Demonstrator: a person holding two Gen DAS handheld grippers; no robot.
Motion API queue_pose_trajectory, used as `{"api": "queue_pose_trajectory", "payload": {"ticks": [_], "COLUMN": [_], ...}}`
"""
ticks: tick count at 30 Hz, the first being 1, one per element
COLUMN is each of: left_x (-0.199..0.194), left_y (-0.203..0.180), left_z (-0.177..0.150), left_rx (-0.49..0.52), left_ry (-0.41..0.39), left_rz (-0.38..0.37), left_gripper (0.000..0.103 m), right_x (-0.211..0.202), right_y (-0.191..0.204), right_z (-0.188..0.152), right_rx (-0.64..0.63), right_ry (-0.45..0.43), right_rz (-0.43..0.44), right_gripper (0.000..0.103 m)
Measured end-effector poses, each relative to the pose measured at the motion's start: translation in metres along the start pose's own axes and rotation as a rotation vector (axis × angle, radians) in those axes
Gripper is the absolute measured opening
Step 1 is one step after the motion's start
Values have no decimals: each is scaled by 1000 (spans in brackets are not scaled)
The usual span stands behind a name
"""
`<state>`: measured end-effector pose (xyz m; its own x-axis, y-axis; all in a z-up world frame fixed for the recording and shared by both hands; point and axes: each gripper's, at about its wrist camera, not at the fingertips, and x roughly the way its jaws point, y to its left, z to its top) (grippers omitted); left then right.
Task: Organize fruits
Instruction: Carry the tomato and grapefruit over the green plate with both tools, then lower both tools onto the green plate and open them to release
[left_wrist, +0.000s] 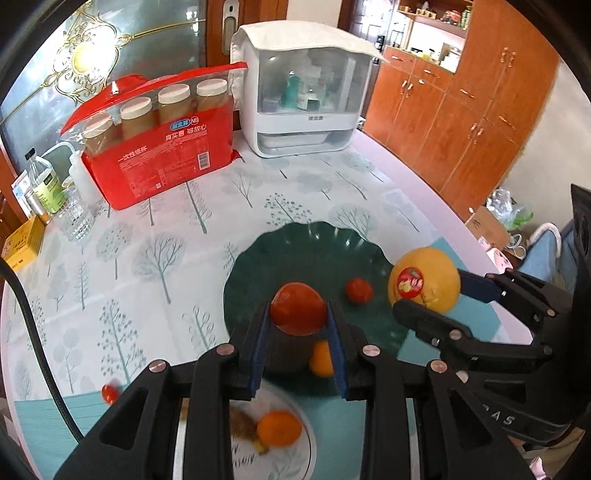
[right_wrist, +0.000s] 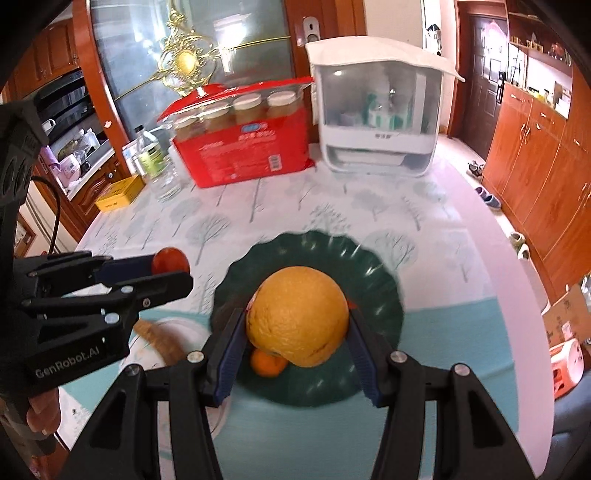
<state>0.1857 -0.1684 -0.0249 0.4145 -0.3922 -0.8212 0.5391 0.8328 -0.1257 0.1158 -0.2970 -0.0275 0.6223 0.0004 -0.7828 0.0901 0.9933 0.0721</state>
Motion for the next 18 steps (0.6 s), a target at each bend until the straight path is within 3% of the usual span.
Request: {"api": "queue_pose_trajectory", "payload": {"ticks": [7,18], "left_x": [58,127], "left_y": [7,15], "left_z": [23,36], "left_rx": [-42,-114], "left_ry": [52,126], "left_rz": [50,75], "left_gripper": [28,28], "right_x": [50,108], "right_y": [-29,-46], "right_z": [23,27], "right_rx": [1,29], "right_ry": [23,88], "right_rz": [-15,-4], "right_gripper": [54,54]}}
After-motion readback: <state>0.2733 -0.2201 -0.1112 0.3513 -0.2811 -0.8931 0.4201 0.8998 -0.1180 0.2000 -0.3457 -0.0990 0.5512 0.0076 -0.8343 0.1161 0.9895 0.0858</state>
